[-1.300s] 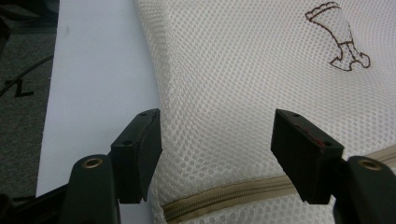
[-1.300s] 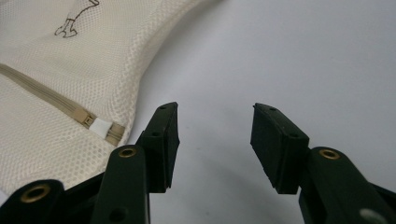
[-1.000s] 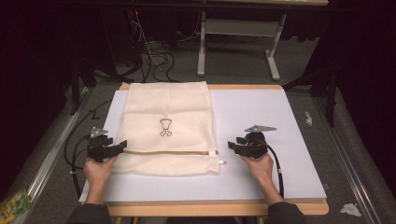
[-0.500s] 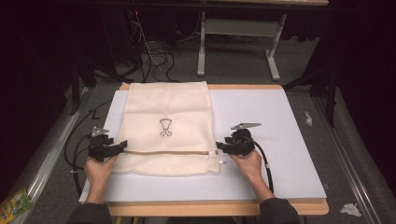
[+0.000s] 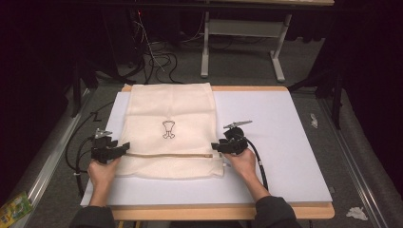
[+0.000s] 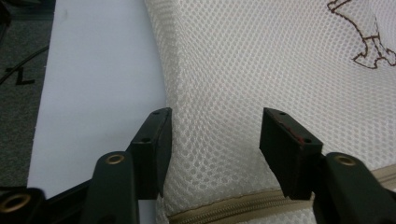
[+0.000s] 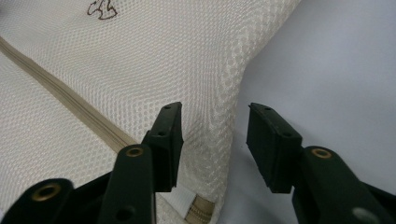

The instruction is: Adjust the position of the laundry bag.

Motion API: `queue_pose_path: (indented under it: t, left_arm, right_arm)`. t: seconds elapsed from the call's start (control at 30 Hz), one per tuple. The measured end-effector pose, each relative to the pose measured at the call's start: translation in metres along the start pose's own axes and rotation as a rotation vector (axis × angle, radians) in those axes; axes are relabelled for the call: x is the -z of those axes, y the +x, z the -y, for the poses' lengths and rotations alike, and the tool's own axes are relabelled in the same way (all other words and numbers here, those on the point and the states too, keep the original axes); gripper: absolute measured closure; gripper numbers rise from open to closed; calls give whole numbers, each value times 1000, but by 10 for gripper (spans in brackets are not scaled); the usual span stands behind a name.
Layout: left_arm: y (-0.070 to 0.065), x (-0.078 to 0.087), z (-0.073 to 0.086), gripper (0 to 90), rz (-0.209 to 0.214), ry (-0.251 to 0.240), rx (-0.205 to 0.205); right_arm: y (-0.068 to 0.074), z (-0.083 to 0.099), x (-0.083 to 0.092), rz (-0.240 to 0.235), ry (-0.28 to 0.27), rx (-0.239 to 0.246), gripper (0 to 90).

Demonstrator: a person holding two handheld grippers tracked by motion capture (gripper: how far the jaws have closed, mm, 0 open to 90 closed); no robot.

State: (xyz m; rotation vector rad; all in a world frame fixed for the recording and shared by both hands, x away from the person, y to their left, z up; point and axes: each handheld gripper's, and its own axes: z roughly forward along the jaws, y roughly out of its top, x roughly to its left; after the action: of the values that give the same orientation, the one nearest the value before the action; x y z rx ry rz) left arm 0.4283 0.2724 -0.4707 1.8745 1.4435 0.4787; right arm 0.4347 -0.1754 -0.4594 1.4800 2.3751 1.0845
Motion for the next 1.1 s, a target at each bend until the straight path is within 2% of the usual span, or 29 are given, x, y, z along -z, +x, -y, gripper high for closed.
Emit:
queue_pose_path:
  t: [0.17, 0.27, 0.4, 0.5, 0.67, 0.87, 1.1]
  left_arm:
    - [2, -1, -1, 562, 9, 9, -5]
    - [5, -1, -1, 685, 3, 9, 0]
    - [7, 2, -1, 862, 9, -12, 12]
    - [4, 5, -5, 888, 12, -22, -9]
    - [0, 7, -8, 896, 24, -49, -12]
    - [-8, 6, -13, 898, 40, -55, -34]
    - [-20, 3, -17, 898, 67, -71, -42]
  right_arm:
    - [-1, -1, -5, -15, 18, 4, 722]
    - [-2, 0, -8, -23, 27, 10, 827]
    - [-2, -1, -7, -30, 27, 20, 873]
    - [-2, -1, -4, -28, 15, 26, 879]
    - [-4, 0, -2, -22, 5, 35, 882]
    - [-8, 1, 8, -7, -20, 35, 883]
    - [-18, 5, 19, 13, -32, 28, 884]
